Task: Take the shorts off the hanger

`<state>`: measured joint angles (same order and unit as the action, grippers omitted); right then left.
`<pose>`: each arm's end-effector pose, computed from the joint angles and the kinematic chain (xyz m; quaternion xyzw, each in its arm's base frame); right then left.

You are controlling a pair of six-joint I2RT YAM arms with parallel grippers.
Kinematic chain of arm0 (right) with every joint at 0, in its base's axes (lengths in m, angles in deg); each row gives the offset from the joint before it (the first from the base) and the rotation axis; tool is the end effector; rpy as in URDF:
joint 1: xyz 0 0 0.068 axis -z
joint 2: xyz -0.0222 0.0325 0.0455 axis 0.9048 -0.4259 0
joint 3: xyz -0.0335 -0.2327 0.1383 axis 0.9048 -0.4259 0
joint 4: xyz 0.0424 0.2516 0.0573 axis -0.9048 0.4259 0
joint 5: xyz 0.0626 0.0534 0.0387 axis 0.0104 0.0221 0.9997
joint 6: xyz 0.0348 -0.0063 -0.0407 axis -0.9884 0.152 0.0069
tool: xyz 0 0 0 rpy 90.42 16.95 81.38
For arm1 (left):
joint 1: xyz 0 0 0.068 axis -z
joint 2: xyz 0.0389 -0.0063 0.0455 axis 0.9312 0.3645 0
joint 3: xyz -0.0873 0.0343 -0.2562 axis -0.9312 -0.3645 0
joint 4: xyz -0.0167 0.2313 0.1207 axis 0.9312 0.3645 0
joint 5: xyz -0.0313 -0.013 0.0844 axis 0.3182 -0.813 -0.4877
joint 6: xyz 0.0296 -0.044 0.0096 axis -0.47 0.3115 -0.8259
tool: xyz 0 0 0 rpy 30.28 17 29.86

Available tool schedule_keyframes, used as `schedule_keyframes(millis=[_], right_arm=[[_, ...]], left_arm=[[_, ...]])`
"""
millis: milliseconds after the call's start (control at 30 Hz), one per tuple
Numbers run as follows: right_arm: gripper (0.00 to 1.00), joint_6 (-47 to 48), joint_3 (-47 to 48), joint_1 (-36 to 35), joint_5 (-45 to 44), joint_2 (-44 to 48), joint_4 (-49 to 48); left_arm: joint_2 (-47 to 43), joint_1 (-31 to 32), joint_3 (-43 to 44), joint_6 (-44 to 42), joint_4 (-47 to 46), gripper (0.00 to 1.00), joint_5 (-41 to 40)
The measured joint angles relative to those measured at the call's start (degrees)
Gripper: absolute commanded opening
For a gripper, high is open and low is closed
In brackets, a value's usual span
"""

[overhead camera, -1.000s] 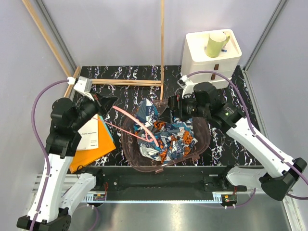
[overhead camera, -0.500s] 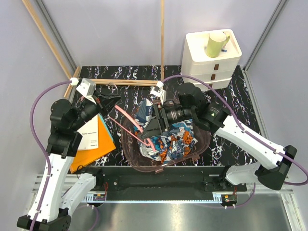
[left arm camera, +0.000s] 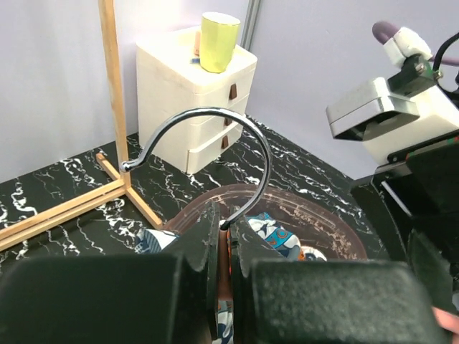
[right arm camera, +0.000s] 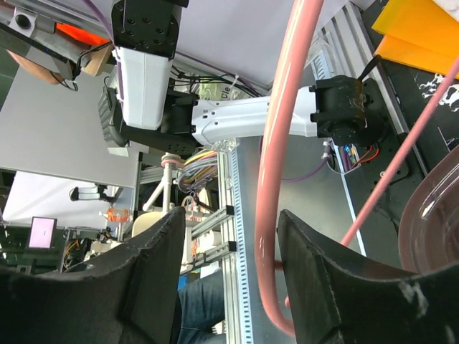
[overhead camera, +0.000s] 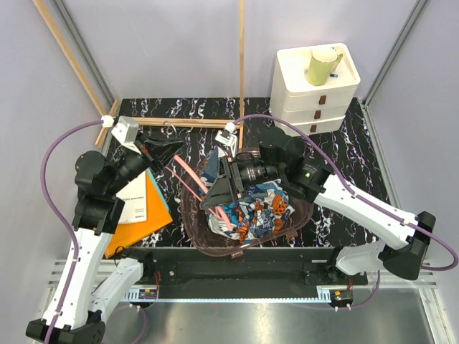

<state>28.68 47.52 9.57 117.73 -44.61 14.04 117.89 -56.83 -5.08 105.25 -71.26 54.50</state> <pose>0.1488 0.2579 0.4180 -0.2945 0.7008 0.6339 0.1427 0.1395 -0.0502 0.4261 0.2078 0.6265 -0.3686 0.6546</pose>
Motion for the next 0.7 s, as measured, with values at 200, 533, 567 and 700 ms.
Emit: schedule_keyframes(millis=[200, 533, 567, 700], right_arm=[[0.42, -0.9, -1.3, -0.2, -1.6, 0.0, -1.4], [0.0, -0.3, -4.7, -0.3, -7.1, 2.0, -5.5], [0.0, -0.2, -4.9, -0.3, -7.3, 2.2, -5.5], [0.0, -0.5, -6.2, -0.7, -8.9, 2.7, -5.4]], left_arm=[[-0.2, 0.0, -2.0, 3.9, -2.7, 0.0, -1.2], [-0.2, 0.2, -2.0, 8.1, -0.1, 0.15, -6.5], [-0.2, 0.3, -1.9, 8.1, 0.1, 0.34, -6.6], [-0.3, 0.5, -0.5, 9.2, 1.7, 0.59, -8.7]])
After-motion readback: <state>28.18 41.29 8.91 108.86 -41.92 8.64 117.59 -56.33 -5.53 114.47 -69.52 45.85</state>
